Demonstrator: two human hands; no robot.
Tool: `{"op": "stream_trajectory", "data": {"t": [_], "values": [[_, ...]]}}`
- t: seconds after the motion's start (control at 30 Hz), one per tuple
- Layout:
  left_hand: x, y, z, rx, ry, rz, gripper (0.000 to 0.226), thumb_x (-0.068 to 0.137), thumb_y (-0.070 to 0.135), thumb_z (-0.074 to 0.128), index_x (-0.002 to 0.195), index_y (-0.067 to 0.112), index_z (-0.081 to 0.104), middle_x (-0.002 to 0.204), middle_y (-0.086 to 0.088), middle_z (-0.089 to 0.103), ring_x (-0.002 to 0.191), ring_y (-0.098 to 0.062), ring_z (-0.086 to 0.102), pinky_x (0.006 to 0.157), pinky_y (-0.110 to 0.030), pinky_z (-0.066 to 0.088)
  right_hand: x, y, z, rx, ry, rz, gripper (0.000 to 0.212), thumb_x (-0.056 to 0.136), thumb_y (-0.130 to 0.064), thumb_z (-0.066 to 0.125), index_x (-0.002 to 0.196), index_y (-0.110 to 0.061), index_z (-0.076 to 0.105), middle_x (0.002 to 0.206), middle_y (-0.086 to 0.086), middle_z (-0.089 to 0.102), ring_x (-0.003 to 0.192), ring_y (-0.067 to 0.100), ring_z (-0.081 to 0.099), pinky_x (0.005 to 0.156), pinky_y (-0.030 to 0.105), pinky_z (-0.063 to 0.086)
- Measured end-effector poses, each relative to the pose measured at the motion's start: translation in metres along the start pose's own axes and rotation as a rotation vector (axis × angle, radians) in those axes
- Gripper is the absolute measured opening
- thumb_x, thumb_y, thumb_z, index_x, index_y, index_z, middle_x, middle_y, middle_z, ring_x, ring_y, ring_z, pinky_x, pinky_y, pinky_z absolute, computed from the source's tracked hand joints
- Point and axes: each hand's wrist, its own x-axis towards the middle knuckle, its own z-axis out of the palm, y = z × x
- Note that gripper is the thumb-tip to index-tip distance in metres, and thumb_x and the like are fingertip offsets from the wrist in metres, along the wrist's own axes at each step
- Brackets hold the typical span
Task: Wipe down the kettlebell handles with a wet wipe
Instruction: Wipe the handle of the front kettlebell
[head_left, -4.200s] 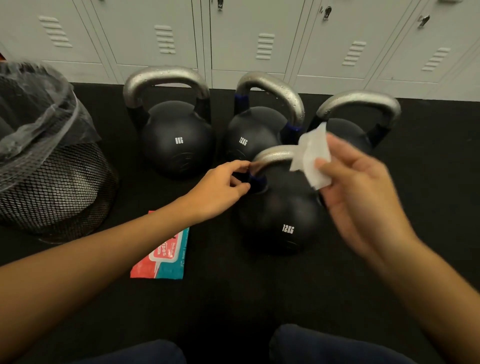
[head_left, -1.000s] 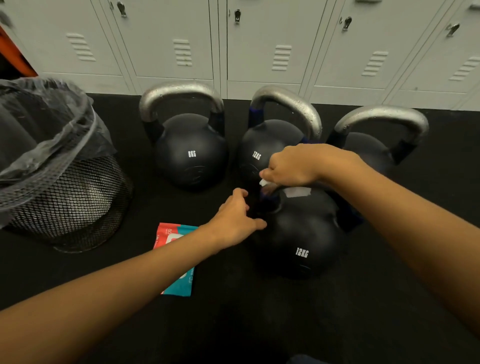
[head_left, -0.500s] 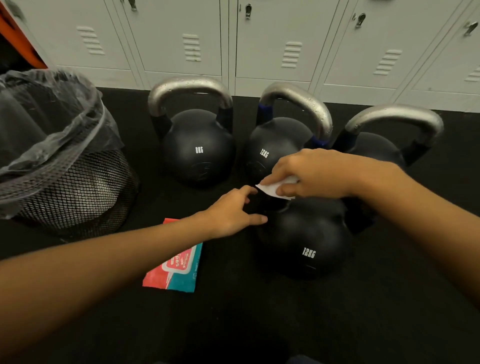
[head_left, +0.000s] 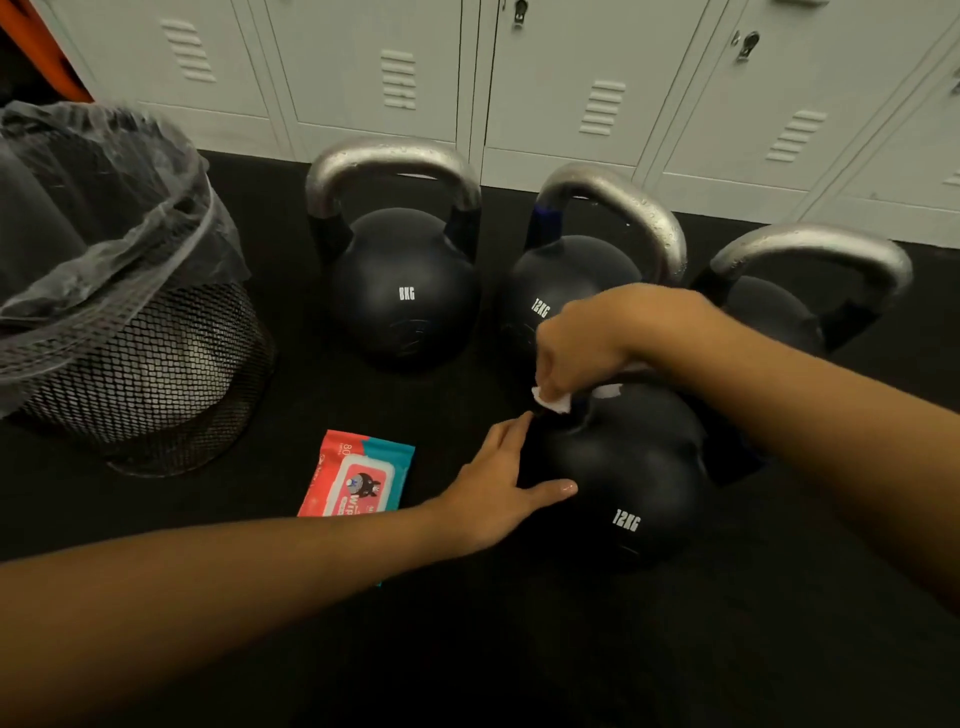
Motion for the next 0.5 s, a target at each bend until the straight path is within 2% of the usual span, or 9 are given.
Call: {"op": "stream_trajectory", "data": {"t": [0.1, 0.2, 0.33, 0.4, 0.5], "values": [[-0.001, -0.004, 0.007, -0.031, 0.028, -0.006, 0.091, 0.087, 0.052, 0.061, 0.155, 0.026, 0.006, 0.159, 0.011, 0.01, 0.144, -0.014, 0.02, 0.118, -0.047, 0.024, 0.02, -0.022, 0.007, -0.184, -0.078, 0.038, 0.037, 0.09, -0.026, 0.067, 0.124, -0.013, 0.062, 0.093, 0.002, 0.061, 0.094, 0.022, 0.061, 0.084, 0.034, 0.05], [-0.002, -0.006, 0.009, -0.065, 0.04, -0.009, 0.091, 0.088, 0.052, 0.06, 0.155, 0.026, 0.005, 0.159, 0.012, 0.008, 0.145, -0.013, 0.019, 0.119, -0.046, 0.022, 0.03, -0.033, 0.01, -0.265, -0.133, 0.052, 0.043, 0.089, -0.02, 0.07, 0.129, -0.011, 0.058, 0.084, 0.001, 0.051, 0.095, 0.022, 0.054, 0.085, 0.034, 0.047], [-0.004, -0.007, 0.01, -0.13, 0.04, -0.003, 0.09, 0.088, 0.047, 0.062, 0.155, 0.025, 0.007, 0.159, 0.012, 0.008, 0.145, -0.013, 0.018, 0.119, -0.04, 0.023, 0.029, -0.019, -0.001, -0.21, -0.176, 0.051, 0.035, 0.082, -0.028, 0.074, 0.114, -0.016, 0.068, 0.113, 0.001, 0.068, 0.106, 0.025, 0.063, 0.099, 0.042, 0.049], [-0.003, -0.007, 0.009, -0.118, 0.033, -0.008, 0.091, 0.088, 0.047, 0.061, 0.155, 0.024, 0.005, 0.16, 0.012, 0.005, 0.146, -0.013, 0.016, 0.119, -0.039, 0.022, 0.02, -0.009, -0.011, -0.189, -0.156, 0.036, 0.043, 0.08, -0.036, 0.073, 0.119, -0.021, 0.069, 0.119, -0.001, 0.069, 0.11, 0.025, 0.063, 0.102, 0.044, 0.047], [-0.003, -0.007, 0.009, -0.094, 0.019, -0.015, 0.091, 0.089, 0.049, 0.059, 0.155, 0.024, 0.002, 0.16, 0.013, 0.003, 0.146, -0.013, 0.014, 0.12, -0.046, 0.019, 0.01, -0.006, -0.017, -0.183, -0.095, 0.008, 0.047, 0.082, -0.037, 0.073, 0.126, -0.023, 0.065, 0.122, 0.001, 0.066, 0.113, 0.026, 0.061, 0.103, 0.044, 0.045]]}}
